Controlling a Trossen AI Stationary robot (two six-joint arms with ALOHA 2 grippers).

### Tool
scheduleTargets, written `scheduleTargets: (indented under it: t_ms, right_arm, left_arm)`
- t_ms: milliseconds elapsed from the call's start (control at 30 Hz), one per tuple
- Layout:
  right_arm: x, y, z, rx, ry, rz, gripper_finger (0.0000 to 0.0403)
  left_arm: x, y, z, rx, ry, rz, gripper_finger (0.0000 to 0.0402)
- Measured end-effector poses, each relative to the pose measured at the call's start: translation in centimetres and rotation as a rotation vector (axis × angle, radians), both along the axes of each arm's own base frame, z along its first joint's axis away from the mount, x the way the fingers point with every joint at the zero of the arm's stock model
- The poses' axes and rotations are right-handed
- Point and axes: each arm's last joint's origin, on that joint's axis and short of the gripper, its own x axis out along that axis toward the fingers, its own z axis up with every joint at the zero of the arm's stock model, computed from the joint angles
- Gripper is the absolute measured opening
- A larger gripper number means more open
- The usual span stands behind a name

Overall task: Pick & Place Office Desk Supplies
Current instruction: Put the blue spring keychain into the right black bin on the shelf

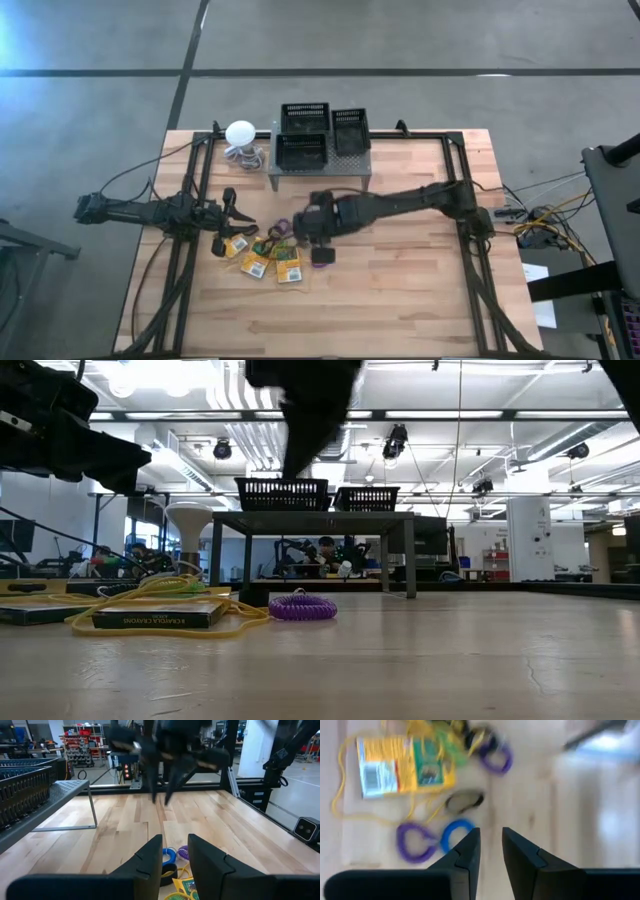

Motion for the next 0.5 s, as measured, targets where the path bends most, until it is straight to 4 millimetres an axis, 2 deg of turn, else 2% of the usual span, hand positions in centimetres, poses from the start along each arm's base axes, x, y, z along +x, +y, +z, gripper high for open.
scheduleTargets:
  t_ms: [133, 267, 367, 500]
  right_arm:
    - [-2.1, 1.7, -1.6, 0.058, -0.035, -0.074, 0.0068]
    - [-4.3, 2.9, -3.0, 0.141, -0.171, -0.122, 0.0071]
    - [-5.5, 2.9, -4.2, 0.222, -0.318, -0.164, 0.0082]
    - [-6.3, 2.3, -6.1, 0.304, -0.460, -0.138, 0.0108]
  left_arm:
    - [0.0, 0.0, 0.0, 0.000, 0.002, 0.000, 0.0095]
    - [0.1, 0.0, -0.1, 0.001, 0.011, 0.000, 0.0095]
    - [0.1, 0.0, -0.2, 0.002, 0.018, 0.000, 0.0095]
    - [0.1, 0.0, -0.2, 0.003, 0.028, 0.000, 0.0095]
